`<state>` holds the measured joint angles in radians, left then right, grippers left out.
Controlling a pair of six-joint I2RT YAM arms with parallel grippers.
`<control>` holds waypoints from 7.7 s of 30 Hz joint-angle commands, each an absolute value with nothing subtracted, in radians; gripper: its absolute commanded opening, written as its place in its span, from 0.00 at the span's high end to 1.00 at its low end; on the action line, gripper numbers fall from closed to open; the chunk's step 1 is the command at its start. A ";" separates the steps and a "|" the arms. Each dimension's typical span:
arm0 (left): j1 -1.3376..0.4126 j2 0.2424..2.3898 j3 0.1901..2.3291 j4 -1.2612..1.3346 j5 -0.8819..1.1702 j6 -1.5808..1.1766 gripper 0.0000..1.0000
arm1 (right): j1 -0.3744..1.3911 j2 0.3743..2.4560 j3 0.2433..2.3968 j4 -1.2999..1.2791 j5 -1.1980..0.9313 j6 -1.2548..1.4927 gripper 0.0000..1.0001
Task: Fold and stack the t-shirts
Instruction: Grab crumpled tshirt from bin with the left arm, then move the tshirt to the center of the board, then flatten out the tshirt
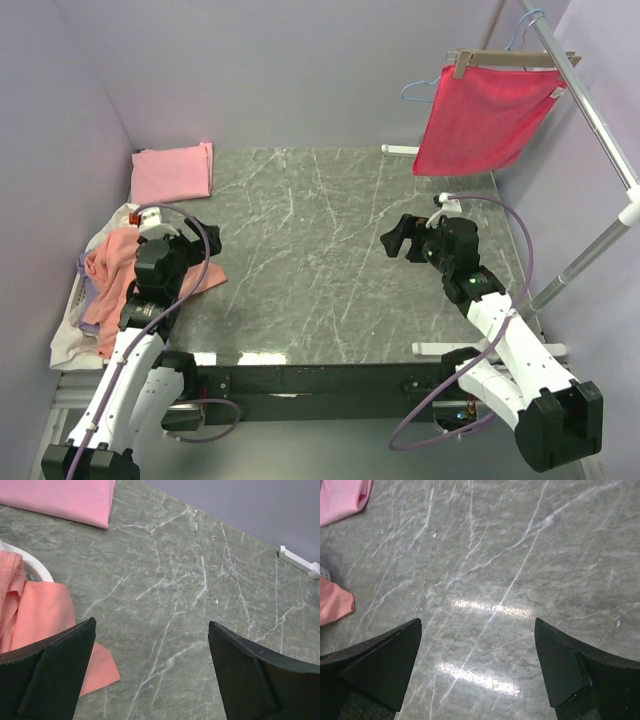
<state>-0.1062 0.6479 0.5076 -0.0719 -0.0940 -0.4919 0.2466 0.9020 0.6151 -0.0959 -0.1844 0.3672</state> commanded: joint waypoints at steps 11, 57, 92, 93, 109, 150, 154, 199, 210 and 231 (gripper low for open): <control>-0.106 0.710 0.517 -0.168 -0.354 -0.656 0.01 | 0.261 0.910 0.615 -0.091 -0.058 0.449 0.00; -0.101 0.944 0.541 -0.192 -0.652 -0.813 0.93 | 0.261 1.269 0.650 -0.003 -0.101 0.413 0.00; -0.101 1.008 0.561 -0.138 -0.506 -0.744 0.85 | 0.259 1.382 0.681 -0.003 -0.126 0.394 0.00; -0.101 1.012 0.561 -0.137 -0.506 -0.744 0.82 | 0.261 1.387 0.683 -0.003 -0.126 0.394 0.00; -0.101 0.864 0.779 -0.236 -0.411 -0.632 0.99 | 0.261 1.413 0.687 -0.002 -0.121 0.391 0.00; -0.630 1.220 0.912 0.130 -0.143 -0.764 0.01 | 0.262 0.821 0.584 -0.094 0.101 0.457 0.00; -0.630 1.077 0.692 0.025 -0.446 -0.883 0.01 | 0.261 0.738 0.584 -0.109 0.068 0.454 0.00; -0.069 0.829 0.403 -0.307 -0.162 -1.019 0.01 | 0.285 1.002 0.676 -0.094 -0.121 0.454 0.00; -0.165 0.766 0.289 -0.476 -0.176 -1.167 0.03 | 0.298 1.123 0.748 -0.080 -0.179 0.442 0.00; -0.360 0.891 0.633 -1.170 -0.582 -1.750 0.03 | 0.420 1.313 0.946 -0.118 -0.310 0.371 0.00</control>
<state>-0.3656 0.8993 0.5610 -0.9234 -0.4294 -1.6348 0.4126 1.3319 0.9054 -0.1337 -0.2821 0.3866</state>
